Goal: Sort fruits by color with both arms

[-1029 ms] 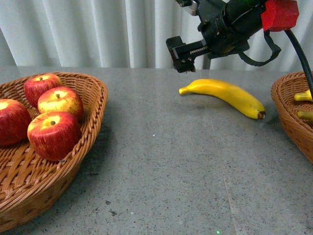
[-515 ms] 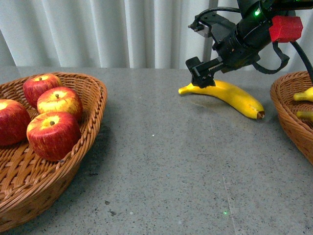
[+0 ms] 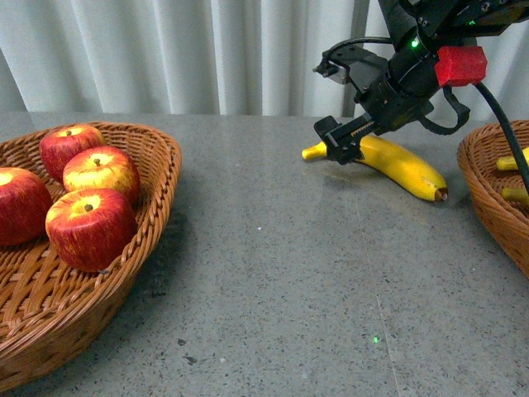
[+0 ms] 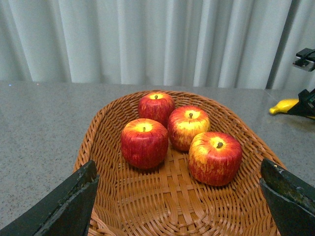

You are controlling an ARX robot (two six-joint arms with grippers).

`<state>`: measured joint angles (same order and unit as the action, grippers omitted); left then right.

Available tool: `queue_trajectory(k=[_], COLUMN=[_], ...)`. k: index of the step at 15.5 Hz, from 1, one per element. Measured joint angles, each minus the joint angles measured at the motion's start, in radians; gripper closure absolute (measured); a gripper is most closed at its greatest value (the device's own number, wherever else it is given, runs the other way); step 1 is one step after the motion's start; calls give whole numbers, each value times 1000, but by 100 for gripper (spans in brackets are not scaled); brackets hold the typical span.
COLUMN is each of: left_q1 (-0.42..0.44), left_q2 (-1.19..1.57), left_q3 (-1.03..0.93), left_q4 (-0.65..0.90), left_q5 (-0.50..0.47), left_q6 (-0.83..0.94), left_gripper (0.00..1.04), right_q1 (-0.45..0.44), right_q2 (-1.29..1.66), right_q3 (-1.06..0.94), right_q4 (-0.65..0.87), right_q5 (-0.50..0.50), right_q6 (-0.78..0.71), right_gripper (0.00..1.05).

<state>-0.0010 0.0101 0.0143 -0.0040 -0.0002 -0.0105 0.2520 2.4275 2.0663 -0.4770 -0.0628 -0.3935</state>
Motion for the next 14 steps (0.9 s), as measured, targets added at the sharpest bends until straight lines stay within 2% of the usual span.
queue_trajectory(k=[2,3,8,11,14], left_q1=[0,0,0,0,0], left_q2=[0,0,0,0,0], left_q3=[0,0,0,0,0], left_q4=[0,0,0,0,0], left_q5=[0,0,0,0,0], left_q6=[0,0,0,0,0], left_gripper=[7,7,7,7,7], right_q1=[14,24,48,48,22], right_q2=[7,7,-11,-23,-133], right_q3=[-6,-23,-81,-81,-140], right_q4=[3,14,74,161,315], right_q5=[-3,-2,-10,-25,-122], right_q6=[-1,-4,-15,66,252], right_gripper=[7,11,64,67,67])
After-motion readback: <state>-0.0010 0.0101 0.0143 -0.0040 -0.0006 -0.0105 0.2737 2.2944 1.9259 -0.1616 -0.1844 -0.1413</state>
